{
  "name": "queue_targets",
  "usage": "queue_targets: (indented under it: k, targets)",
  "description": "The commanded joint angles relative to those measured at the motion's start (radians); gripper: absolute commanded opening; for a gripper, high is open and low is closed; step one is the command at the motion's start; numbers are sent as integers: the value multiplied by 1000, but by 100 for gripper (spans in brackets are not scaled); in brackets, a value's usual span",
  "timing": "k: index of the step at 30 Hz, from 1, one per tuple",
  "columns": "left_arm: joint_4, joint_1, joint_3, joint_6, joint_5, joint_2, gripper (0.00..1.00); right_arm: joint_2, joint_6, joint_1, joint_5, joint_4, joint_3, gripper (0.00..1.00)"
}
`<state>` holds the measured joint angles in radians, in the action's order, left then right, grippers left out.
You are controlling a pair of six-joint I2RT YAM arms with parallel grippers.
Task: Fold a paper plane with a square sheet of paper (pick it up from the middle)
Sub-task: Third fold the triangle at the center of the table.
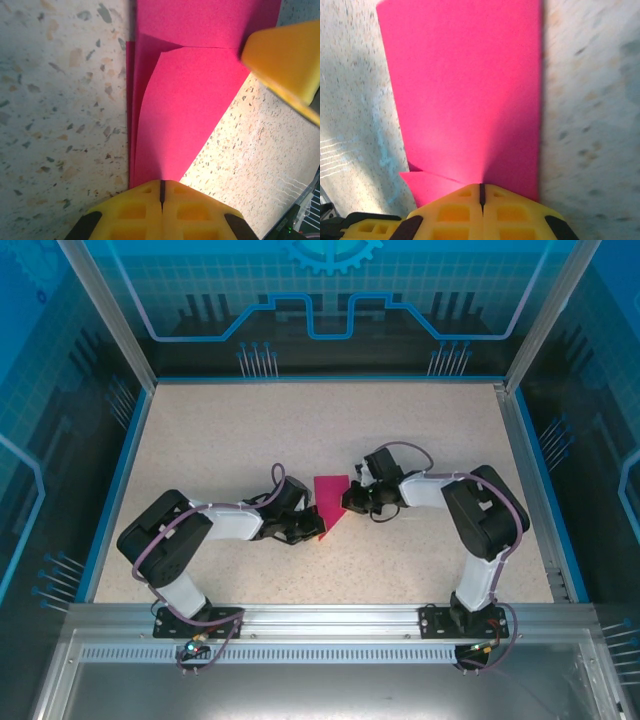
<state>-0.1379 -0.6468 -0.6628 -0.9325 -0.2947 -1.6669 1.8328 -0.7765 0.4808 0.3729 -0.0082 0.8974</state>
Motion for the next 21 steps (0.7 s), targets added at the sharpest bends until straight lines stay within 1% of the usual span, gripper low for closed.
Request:
queue_targets:
  k: [1, 3, 8, 11, 15, 21]
  targets:
    - [187, -9, 53, 34, 37, -28, 0, 24, 63, -72, -26, -4, 21, 0]
    - [185, -10, 44, 37, 35, -25, 0, -10, 77, -90, 5, -4, 27, 0]
    - [190, -10, 19, 45, 36, -21, 0, -154, 96, -89, 2, -33, 18, 0]
    - [191, -9, 9, 43, 34, -21, 0, -188, 71, -49, 12, -30, -7, 0]
    - [193, -9, -5, 44, 35, -21, 0, -150, 20, 31, 6, -31, -11, 0]
    - [187, -10, -9, 43, 42, -19, 0, -48, -39, 68, 47, 11, -11, 0]
